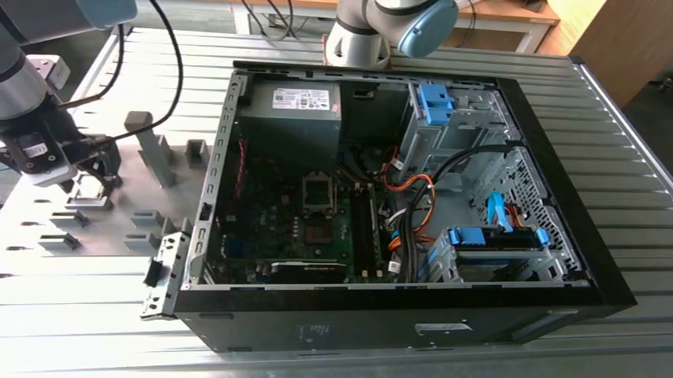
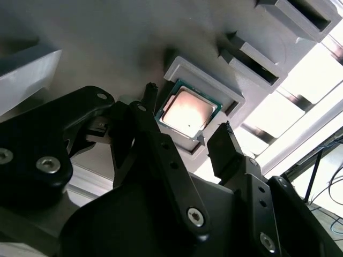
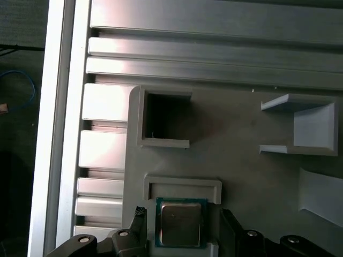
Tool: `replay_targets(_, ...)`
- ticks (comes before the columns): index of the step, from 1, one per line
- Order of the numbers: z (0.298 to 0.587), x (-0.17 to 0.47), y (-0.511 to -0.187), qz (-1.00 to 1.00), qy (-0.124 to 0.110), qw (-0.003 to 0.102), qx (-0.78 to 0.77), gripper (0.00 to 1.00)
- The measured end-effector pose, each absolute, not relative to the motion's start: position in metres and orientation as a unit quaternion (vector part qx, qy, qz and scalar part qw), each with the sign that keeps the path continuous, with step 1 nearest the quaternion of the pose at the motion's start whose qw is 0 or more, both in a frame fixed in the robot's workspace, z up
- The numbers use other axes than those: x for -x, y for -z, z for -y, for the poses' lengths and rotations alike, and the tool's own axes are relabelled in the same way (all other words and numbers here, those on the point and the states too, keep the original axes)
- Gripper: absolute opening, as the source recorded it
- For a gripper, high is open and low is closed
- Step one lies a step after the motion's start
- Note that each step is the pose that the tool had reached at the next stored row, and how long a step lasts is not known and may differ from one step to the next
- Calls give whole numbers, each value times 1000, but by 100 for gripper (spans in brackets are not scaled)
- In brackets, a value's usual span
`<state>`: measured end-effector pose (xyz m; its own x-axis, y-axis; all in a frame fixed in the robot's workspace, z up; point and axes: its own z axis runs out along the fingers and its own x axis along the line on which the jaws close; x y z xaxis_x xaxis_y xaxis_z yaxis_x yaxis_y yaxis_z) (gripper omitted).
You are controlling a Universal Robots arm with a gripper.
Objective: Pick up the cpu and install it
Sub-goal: 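Pick up the cpu and move it towards the insertion slot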
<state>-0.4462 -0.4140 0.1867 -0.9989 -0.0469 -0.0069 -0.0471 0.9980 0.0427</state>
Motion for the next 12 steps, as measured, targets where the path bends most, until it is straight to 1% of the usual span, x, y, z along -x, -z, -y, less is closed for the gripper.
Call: replay_targets(12,414,446,-183,-999,-21,3,25,65)
